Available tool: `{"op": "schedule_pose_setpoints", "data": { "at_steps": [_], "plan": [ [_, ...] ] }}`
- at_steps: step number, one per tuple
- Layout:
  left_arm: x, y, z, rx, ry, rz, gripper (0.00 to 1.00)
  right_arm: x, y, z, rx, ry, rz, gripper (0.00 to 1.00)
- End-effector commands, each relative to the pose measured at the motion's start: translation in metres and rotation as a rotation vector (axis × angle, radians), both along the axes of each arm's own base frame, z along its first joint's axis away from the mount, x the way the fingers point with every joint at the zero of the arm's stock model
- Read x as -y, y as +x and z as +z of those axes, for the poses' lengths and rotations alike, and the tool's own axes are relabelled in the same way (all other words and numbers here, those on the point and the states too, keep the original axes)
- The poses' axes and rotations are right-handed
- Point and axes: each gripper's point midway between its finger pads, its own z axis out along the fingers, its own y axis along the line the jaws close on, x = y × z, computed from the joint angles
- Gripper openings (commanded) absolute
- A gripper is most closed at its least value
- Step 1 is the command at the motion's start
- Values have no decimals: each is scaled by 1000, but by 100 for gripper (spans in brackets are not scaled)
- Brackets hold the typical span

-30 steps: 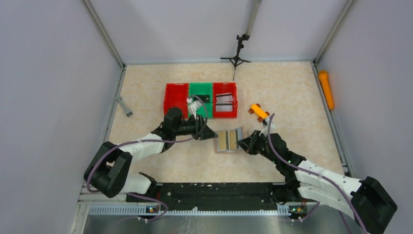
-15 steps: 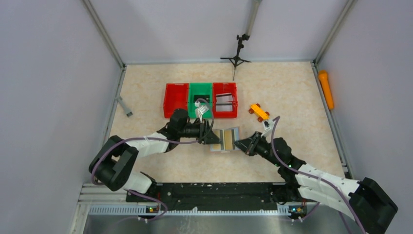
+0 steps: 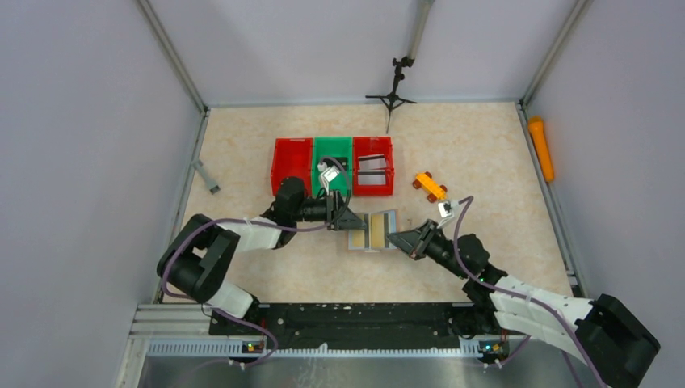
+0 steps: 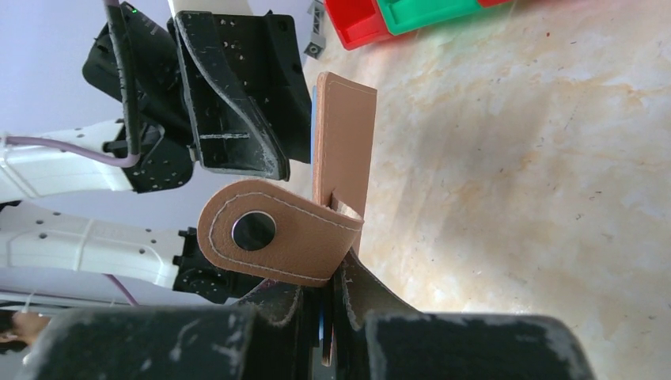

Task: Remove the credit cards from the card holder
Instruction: Remove the credit card from the card holder.

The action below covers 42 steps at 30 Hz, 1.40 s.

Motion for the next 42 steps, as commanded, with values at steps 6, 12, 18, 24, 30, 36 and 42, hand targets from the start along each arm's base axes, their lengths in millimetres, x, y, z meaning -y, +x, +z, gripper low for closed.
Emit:
{"op": "schedule_pose_setpoints", "data": {
  "at_steps": [6, 12, 18, 24, 30, 36, 42],
  "plan": [
    [4, -10, 21, 16, -116, -71, 39, -7, -5, 57, 112, 202, 48, 0],
    [7, -12, 26, -28, -182, -107, 39, -11, -7, 61, 117, 234, 74, 0],
    [7, -14, 29, -43, -210, -122, 40, -15, -7, 63, 117, 246, 93, 0],
    [8, -16, 30, -41, -213, -131, 16, -17, -6, 65, 120, 252, 100, 0],
    [6, -18, 35, -29, -233, -135, 0, -17, -6, 60, 113, 238, 96, 0],
    [4, -15, 34, -31, -230, -126, 0, -13, -5, 58, 120, 216, 74, 19],
    [3, -12, 31, -39, -218, -116, 0, 1, 0, 53, 117, 165, -2, 10]
  ]
}}
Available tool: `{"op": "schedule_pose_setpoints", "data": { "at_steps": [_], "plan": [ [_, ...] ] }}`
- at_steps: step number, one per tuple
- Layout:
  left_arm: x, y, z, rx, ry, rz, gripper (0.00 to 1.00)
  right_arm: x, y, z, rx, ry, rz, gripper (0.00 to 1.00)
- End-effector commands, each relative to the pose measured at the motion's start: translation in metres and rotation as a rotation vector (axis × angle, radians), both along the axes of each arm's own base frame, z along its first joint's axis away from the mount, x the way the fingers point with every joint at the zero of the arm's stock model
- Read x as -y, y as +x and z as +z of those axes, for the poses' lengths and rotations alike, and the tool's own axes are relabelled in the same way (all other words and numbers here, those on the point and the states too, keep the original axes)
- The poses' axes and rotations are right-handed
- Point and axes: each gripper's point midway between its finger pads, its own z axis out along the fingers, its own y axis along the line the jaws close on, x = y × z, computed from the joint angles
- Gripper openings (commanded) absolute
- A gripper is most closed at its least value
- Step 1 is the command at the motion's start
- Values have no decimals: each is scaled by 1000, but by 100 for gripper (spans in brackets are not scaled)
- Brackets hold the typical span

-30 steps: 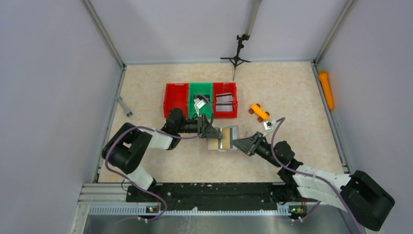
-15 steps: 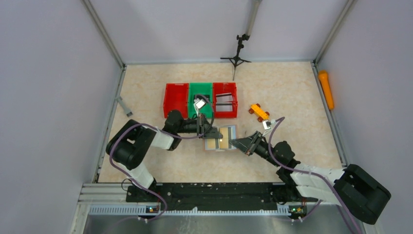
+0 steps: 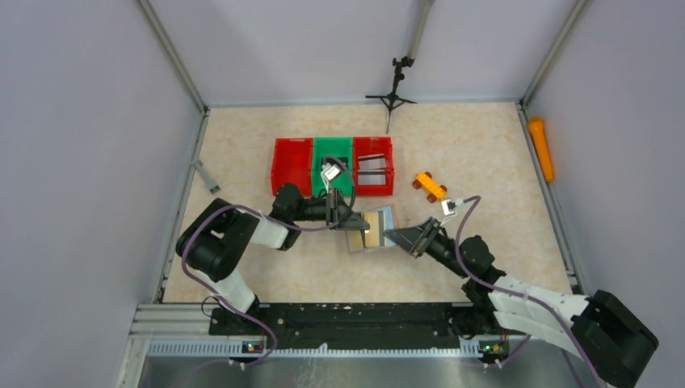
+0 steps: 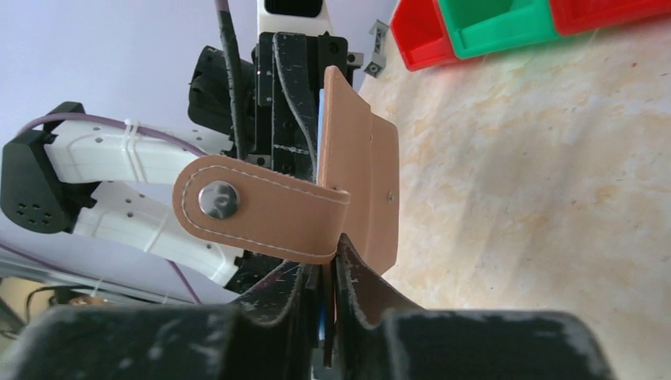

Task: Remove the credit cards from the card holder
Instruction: Remove the credit card from the card holder, then place the credit card in the storage box.

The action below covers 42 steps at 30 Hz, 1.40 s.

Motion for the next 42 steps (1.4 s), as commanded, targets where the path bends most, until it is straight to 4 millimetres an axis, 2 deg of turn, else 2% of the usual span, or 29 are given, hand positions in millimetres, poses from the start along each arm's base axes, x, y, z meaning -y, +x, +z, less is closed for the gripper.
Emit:
{"op": "schedule_pose_setpoints", "data": {
  "at_steps": [1, 3, 11, 16, 17, 19, 20, 23, 24, 28, 34, 38, 42],
  "plan": [
    [-3, 0, 3, 47, -15, -2, 0, 11, 7, 20, 64, 10, -71, 6],
    [-3, 1, 3, 47, -15, 0, 0, 17, 9, 18, 55, -13, -102, 0],
    [-5, 5, 0, 41, -9, 12, 0, 38, 14, 14, 48, -39, -206, 0],
    [-6, 6, -2, 35, -7, 14, 0, 41, 15, 11, 32, -54, -222, 0],
    [-5, 6, -2, 34, -7, 13, 0, 39, 14, 13, 37, -47, -210, 3],
    [-5, 5, -2, 33, -10, 7, 0, 32, 11, 16, 52, -45, -172, 18],
    [-5, 5, -2, 31, -12, 6, 0, 28, 9, 18, 60, -49, -150, 21],
    [-4, 4, -1, 26, -23, -3, 0, 15, 8, 17, 66, -77, -85, 3],
    [-4, 4, -1, 25, -25, -3, 0, 14, 10, 14, 53, -83, -89, 0],
    [-4, 5, -3, 19, -17, -1, 0, 21, 17, -3, -14, -111, -145, 0],
    [-7, 13, -14, 13, 41, 40, 0, 47, 29, -33, -131, -222, -299, 0],
    [-14, 23, -24, 14, 96, 95, 0, 59, 31, -50, -177, -282, -354, 0],
    [-29, 36, -32, 23, 144, 182, 0, 62, 31, -55, -179, -302, -361, 0]
  ]
}}
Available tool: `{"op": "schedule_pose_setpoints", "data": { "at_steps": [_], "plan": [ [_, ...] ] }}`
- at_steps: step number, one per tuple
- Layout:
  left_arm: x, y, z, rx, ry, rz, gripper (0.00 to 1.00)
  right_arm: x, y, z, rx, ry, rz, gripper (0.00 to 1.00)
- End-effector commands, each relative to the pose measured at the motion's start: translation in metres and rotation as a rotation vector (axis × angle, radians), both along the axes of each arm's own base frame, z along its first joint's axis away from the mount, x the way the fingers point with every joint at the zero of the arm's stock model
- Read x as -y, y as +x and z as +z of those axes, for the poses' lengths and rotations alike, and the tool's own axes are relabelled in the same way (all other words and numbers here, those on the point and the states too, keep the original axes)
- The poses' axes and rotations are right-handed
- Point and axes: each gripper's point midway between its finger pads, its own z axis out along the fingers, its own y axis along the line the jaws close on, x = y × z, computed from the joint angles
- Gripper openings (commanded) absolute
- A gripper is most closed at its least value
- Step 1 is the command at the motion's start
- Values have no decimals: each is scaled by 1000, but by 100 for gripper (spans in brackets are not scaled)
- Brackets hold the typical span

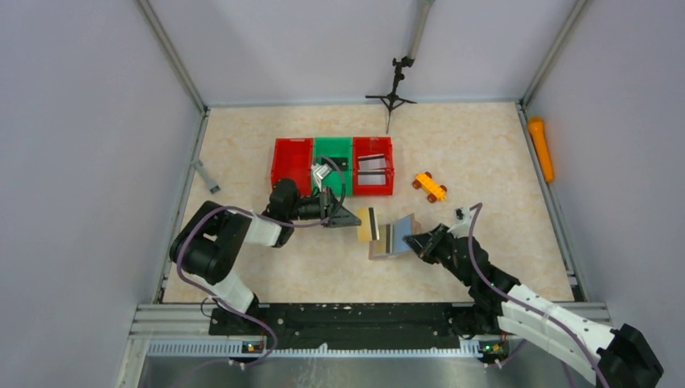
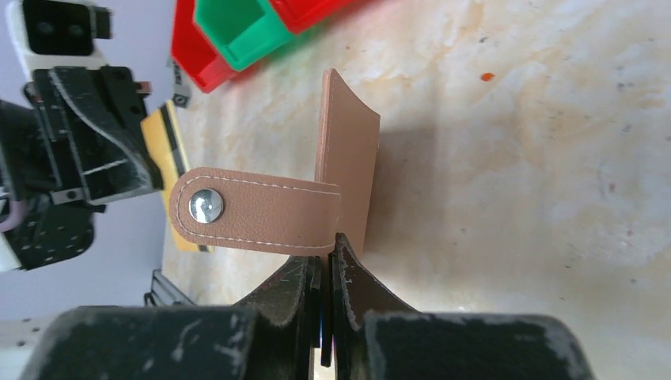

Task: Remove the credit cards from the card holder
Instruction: Place the credit card in the storage box.

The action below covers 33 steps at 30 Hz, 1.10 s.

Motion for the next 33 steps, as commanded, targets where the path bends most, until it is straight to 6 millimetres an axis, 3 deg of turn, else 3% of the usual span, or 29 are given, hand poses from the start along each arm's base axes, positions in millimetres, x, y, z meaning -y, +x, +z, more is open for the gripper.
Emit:
{"op": "schedule_pose_setpoints", "data": {
  "at_steps": [1, 5, 8, 15, 20, 26, 28, 33],
  "plan": [
    [-19, 17, -4, 81, 60, 111, 0, 4, 11, 22, 39, 8, -53, 0],
    [-41, 39, -18, 102, 212, 243, 0, 6, 13, 26, 70, -39, -44, 0],
    [-56, 54, -18, 134, 362, 338, 0, 8, 15, 33, 114, -101, -28, 0],
    [-119, 90, 15, 343, 795, 610, 0, 10, 20, 50, 209, -263, 27, 0],
    [-150, 110, 47, 520, 957, 738, 0, 12, 24, 64, 267, -350, 51, 0],
    [-191, 133, 42, 614, 1258, 797, 0, 13, 28, 64, 301, -373, 41, 0],
    [-195, 141, 44, 673, 1316, 772, 0, 10, 28, 62, 309, -359, 49, 0],
    [-181, 158, 51, 1005, 1334, 594, 0, 1, 29, 55, 295, -330, 70, 0]
  ]
}}
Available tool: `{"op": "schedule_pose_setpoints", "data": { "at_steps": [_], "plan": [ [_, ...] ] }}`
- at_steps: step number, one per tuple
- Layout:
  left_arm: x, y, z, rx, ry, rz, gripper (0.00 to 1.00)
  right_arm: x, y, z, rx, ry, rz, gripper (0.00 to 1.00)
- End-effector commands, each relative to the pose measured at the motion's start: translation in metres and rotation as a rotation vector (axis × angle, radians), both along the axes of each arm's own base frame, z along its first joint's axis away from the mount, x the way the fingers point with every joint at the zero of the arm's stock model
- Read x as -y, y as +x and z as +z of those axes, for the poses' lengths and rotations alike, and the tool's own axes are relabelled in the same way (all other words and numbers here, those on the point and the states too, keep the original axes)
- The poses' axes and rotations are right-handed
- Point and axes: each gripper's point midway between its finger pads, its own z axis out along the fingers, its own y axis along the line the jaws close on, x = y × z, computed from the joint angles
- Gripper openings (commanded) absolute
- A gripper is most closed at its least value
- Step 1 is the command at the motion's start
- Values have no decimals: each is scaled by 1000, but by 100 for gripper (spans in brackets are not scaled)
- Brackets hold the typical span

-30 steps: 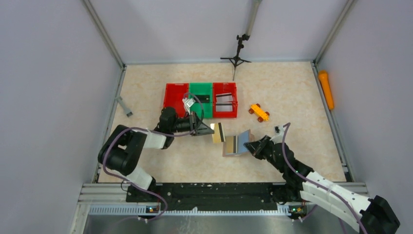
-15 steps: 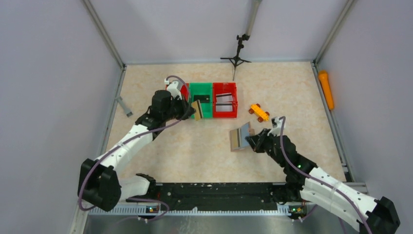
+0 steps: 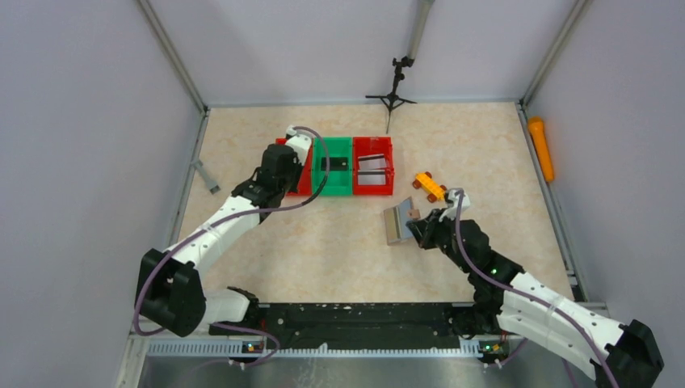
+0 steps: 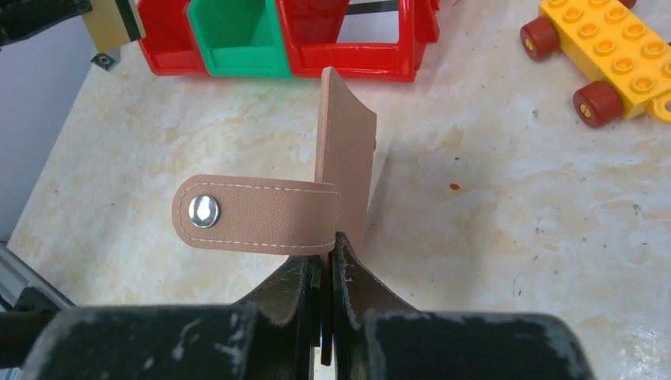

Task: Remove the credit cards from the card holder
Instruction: Place the credit card in the storage box.

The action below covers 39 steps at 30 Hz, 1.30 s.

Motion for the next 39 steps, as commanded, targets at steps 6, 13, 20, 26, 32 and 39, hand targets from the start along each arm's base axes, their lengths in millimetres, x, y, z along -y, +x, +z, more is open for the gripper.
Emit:
{"op": "schedule_pose_setpoints", "data": {
  "at_steps": [6, 13, 20, 26, 32, 39],
  "plan": [
    [11, 33, 45, 317, 352, -342, 0, -27, 7, 8, 10, 68, 77, 0],
    [-5, 63, 28, 264, 584, -368, 0, -32, 6, 5, -13, 58, 96, 0],
    [-11, 85, 11, 224, 732, -424, 0, -27, 5, 9, -7, 38, 91, 0],
    [-12, 100, -8, 203, 758, -455, 0, -27, 6, 11, -4, 32, 89, 0],
    [-22, 111, -31, 130, 789, -460, 0, -27, 6, 10, -13, 32, 84, 0],
    [-13, 106, -32, 103, 702, -482, 46, -26, 4, 8, -32, 48, 77, 0]
  ]
}}
